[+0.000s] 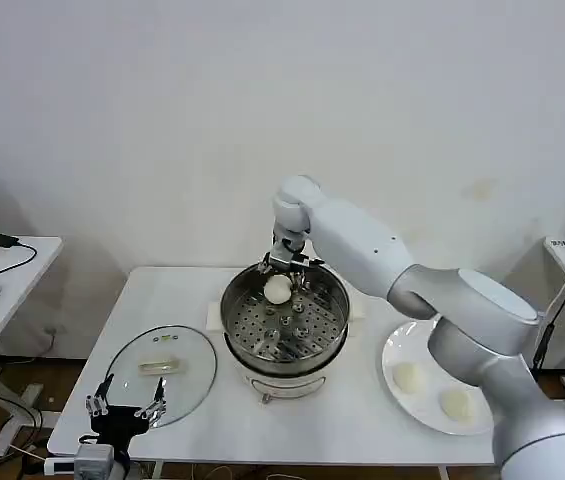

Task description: Take steamed baozi put them in steamer then cover it.

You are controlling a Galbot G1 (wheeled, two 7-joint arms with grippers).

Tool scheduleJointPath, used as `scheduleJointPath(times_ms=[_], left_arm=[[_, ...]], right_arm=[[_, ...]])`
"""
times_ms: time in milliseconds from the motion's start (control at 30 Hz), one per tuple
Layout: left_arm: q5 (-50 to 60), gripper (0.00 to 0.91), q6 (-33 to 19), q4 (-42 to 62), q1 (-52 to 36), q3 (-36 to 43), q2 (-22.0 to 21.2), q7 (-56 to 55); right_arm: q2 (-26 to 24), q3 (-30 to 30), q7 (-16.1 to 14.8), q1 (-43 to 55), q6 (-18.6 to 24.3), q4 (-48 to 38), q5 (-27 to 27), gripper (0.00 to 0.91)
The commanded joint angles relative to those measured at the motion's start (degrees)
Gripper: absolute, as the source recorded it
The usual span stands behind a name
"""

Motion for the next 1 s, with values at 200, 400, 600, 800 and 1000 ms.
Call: scheduleJointPath(times_ms=[200, 400, 600, 800, 1000], left_arm=[[0.0, 0.907, 0.0, -0.1, 0.1, 0.3, -0.1, 0.0], [0.4, 0.907, 0.0, -0.1, -0.1, 0.9, -0.2, 0.1], [0.3, 0.907, 0.0, -0.6, -0.1, 1.2, -0.3, 0.1], [0.5, 0.907, 0.3, -0.6, -1.4, 1.4, -0.5, 0.4], [0.5, 0.907, 0.3, -1.5, -1.5, 1.8, 0.0, 0.8]], right_arm=[[-1.0, -0.1, -0.1, 0.6, -1.7, 1.2, 2.0, 0.907], [-3.9, 0.6, -2.3, 4.0, -5.9, 3.8, 9.6, 0.907], [-9.5, -1.3, -3.1, 7.1, -13.0, 8.0, 18.0, 0.907], [-16.8, -1.9, -3.1, 9.8, -20.3, 11.5, 20.2, 0.907], [-27.2, -3.6, -3.2, 11.5, -28.6, 17.8, 26.3, 0.907]])
